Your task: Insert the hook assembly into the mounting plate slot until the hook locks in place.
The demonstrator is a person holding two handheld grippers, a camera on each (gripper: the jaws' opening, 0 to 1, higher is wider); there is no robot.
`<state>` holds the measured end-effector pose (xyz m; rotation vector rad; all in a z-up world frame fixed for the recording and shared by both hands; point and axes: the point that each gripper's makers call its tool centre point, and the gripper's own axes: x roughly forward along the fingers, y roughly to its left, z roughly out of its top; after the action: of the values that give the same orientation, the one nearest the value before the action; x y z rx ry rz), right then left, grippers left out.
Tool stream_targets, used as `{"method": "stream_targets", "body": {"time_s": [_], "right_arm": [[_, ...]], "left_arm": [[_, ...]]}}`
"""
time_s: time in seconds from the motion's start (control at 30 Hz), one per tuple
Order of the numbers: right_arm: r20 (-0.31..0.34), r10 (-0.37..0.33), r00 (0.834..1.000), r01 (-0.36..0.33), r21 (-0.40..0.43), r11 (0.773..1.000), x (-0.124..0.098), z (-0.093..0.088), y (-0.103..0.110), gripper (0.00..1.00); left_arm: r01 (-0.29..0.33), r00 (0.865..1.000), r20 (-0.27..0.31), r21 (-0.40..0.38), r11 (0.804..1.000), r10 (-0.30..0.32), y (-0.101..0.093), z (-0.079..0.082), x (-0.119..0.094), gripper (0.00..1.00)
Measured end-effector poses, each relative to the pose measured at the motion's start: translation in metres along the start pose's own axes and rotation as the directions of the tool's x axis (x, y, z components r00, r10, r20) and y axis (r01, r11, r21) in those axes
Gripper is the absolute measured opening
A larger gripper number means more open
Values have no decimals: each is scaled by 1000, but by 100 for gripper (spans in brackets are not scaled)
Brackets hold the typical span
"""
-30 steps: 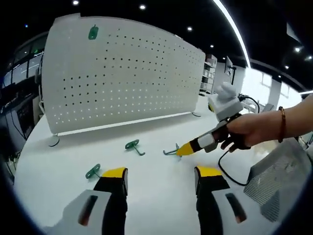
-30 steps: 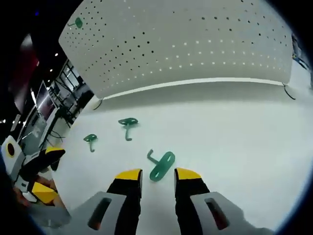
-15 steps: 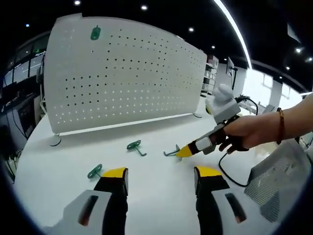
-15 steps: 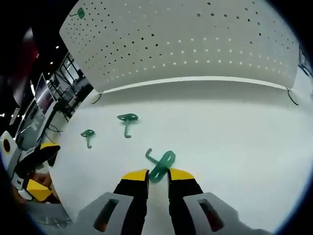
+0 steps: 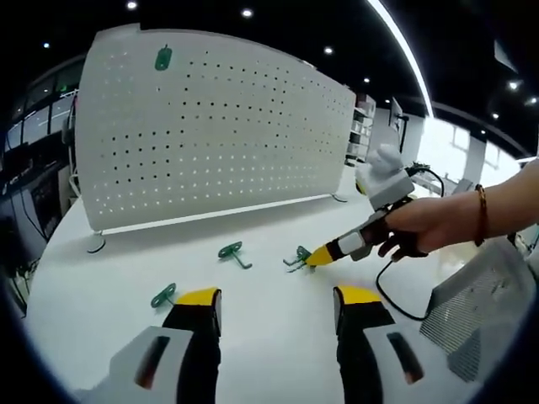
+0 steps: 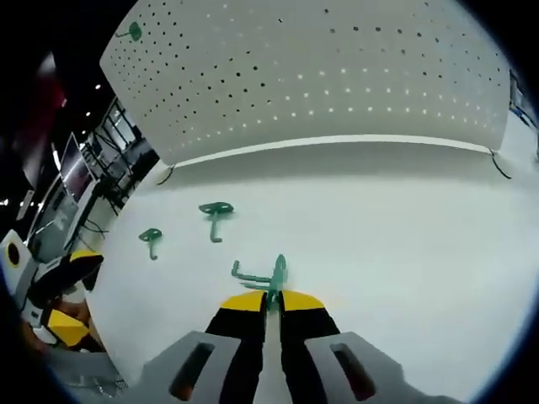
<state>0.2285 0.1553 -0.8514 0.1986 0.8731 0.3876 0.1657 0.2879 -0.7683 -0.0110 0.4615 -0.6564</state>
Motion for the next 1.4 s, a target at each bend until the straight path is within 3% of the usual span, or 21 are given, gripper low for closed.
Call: {"method": "stream_targets", "body": {"time_s": [0.37, 0.43, 0.57, 0.77, 1.07, 1.13, 1.2, 1.4], "right_arm": [[17, 11, 1000, -10, -37, 999, -10, 3, 3, 0], [26, -21, 999, 23, -72, 997, -12, 4, -2, 0], [33, 12, 999, -10, -65, 998, -15, 3, 5, 0], [63, 31, 998, -22, -128, 992, -28, 5, 16, 0], [162, 74, 984, -44, -183, 982, -54, 27, 31, 0], [204, 106, 973, -63, -208, 976, -58, 34, 38, 0], [191, 107, 976, -64, -218, 974, -63, 32, 41, 0], [238, 152, 959, -95, -236, 967, -79, 36, 53, 0]], "left_arm": [[5, 1000, 13, -10, 1000, -5, -3, 5, 1, 55], [8, 1000, 18, -13, 1000, -8, -4, 5, 1, 55], [14, 1000, 26, -23, 1000, -13, -7, 8, 0, 54], [25, 999, 48, -45, 999, -22, -10, 14, -3, 53], [36, 997, 73, -69, 997, -31, -16, 24, -6, 52], [46, 995, 86, -76, 996, -39, -19, 28, -7, 51], [48, 994, 99, -81, 996, -40, -21, 31, -7, 51], [57, 991, 122, -96, 994, -45, -25, 38, -8, 49]]}}
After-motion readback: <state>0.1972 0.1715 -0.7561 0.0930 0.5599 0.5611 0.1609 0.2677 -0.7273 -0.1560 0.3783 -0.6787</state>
